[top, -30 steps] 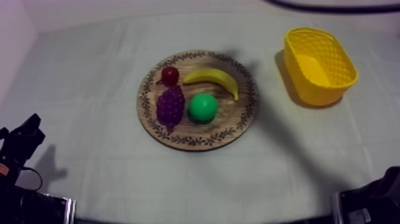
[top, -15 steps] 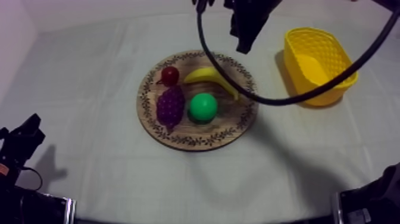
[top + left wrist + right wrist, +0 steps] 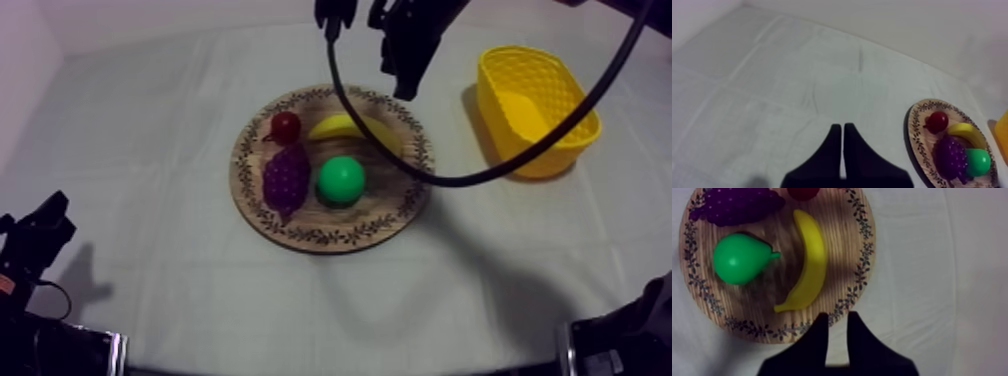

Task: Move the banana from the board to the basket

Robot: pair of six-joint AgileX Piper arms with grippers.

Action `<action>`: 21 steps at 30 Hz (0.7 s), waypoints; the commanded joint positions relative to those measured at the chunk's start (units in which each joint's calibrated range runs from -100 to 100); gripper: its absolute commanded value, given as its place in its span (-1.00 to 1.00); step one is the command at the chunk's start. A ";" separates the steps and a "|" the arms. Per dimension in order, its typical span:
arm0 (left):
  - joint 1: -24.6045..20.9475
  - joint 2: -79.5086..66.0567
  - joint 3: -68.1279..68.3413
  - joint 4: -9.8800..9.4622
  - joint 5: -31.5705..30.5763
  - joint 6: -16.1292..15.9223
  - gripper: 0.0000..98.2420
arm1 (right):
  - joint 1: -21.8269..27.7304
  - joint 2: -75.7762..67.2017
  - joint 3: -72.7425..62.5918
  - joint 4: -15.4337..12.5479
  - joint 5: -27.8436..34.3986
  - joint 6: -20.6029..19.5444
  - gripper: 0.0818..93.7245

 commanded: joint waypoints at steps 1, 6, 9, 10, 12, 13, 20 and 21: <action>0.03 -0.03 0.03 0.02 -0.02 0.00 -1.00 | -0.44 0.18 0.26 0.65 0.09 -0.60 -0.61; 0.03 -0.03 0.03 0.02 -0.02 0.00 -1.00 | -1.92 0.72 0.42 2.07 0.95 -2.14 0.16; 0.03 -0.03 0.03 0.02 -0.02 0.00 -1.00 | -1.97 0.47 0.42 1.48 0.18 -2.26 0.65; 0.03 -0.03 0.03 0.02 -0.02 0.00 -1.00 | -1.78 0.36 0.25 1.00 -0.17 -2.06 0.74; 0.03 -0.03 0.03 0.02 -0.02 0.00 -1.00 | -1.45 0.22 -0.18 0.15 -0.21 -1.41 0.85; 0.03 -0.03 0.03 0.02 -0.02 -0.01 -1.00 | -1.44 0.18 -0.24 0.02 -0.18 -1.36 0.88; 0.03 -0.03 0.03 0.02 -0.02 0.00 -1.00 | -1.86 0.58 0.74 0.39 -0.52 -1.58 0.94; 0.03 -0.03 0.03 0.02 -0.02 0.00 -1.00 | -1.92 0.89 0.84 0.47 -0.59 -1.65 0.94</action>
